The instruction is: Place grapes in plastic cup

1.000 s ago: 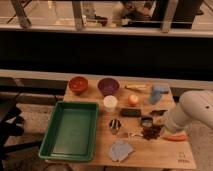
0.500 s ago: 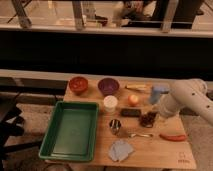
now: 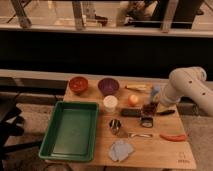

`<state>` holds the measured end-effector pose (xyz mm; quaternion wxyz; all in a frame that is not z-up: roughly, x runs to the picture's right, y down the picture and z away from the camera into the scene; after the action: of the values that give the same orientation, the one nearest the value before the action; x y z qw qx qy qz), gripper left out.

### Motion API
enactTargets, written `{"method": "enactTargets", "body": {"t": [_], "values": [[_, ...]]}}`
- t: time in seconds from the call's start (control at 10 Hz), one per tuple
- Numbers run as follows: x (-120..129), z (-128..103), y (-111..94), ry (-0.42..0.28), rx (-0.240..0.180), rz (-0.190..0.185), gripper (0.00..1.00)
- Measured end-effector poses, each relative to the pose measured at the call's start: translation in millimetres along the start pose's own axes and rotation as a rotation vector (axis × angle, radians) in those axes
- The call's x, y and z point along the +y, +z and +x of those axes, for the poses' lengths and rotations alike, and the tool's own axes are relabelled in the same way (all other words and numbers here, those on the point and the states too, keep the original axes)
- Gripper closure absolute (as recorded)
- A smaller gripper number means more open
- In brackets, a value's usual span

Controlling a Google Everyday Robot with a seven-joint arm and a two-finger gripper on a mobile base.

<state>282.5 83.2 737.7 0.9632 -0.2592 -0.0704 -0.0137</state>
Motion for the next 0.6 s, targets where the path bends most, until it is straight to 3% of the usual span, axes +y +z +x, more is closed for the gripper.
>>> {"method": "enactTargets", "body": {"t": [0.3,0.6], "values": [[-5,12,-15,0.025,0.016,0.007,1.00],[-15,19,-8,0.037,0.017,0.011,1.00]]}}
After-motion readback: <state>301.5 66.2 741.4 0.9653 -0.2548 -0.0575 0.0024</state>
